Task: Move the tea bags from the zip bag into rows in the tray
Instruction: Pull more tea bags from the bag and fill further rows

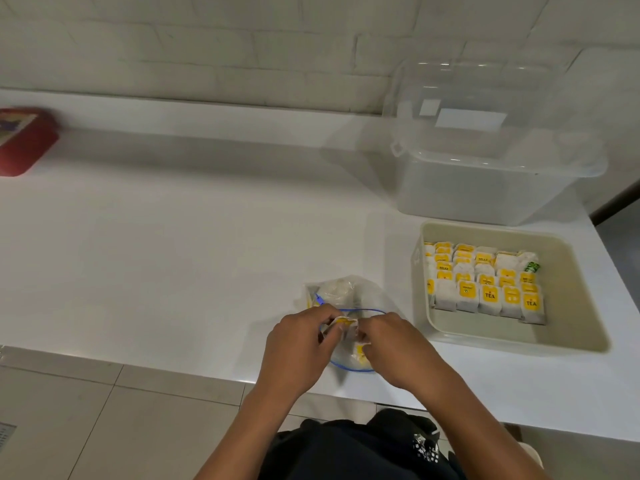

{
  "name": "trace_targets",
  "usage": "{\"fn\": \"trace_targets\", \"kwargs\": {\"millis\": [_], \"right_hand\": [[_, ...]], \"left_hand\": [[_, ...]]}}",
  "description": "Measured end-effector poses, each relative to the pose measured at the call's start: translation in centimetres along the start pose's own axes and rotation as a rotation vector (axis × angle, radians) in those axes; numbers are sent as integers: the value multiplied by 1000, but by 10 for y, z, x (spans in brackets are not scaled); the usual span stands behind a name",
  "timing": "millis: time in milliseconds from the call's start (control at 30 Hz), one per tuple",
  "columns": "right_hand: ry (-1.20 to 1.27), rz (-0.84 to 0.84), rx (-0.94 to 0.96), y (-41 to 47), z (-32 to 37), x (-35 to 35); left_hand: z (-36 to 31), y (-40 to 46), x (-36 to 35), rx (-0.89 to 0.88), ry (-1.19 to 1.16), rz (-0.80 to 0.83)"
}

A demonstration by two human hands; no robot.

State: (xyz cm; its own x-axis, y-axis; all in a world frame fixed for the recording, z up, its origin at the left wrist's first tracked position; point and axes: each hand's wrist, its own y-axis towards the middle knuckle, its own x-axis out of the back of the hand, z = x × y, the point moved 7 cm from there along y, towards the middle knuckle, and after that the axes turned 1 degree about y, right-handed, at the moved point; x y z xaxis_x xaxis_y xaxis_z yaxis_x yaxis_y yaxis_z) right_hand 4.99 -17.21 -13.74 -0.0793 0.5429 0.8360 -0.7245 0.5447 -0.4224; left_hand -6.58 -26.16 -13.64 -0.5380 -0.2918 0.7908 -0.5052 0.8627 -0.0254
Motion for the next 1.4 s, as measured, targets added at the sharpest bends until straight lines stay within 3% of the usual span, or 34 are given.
{"fn": "trace_targets", "kwargs": {"millis": [233,467,633,800,967,1133,1400], "right_hand": [[-182,22,-37,8,2,-22],[-28,-14,-62,13,-3,-24],[72,-5,34,8,3,-6],[247,-90,-9,3,-6,15],[668,-183,-91,-7,-14,24],[1005,-117,-151,-16,-6,15],[1285,-91,-123,-20,-7,12]], "left_hand": [[8,-5,-11,34,35,41],[10,-7,-11,55,29,61],[12,-7,-7,86,17,57],[16,-11,-6,120,-6,52],[18,-12,-3,205,-113,47],[7,-11,3,198,-249,36],[0,-12,13,205,-446,-57]]}}
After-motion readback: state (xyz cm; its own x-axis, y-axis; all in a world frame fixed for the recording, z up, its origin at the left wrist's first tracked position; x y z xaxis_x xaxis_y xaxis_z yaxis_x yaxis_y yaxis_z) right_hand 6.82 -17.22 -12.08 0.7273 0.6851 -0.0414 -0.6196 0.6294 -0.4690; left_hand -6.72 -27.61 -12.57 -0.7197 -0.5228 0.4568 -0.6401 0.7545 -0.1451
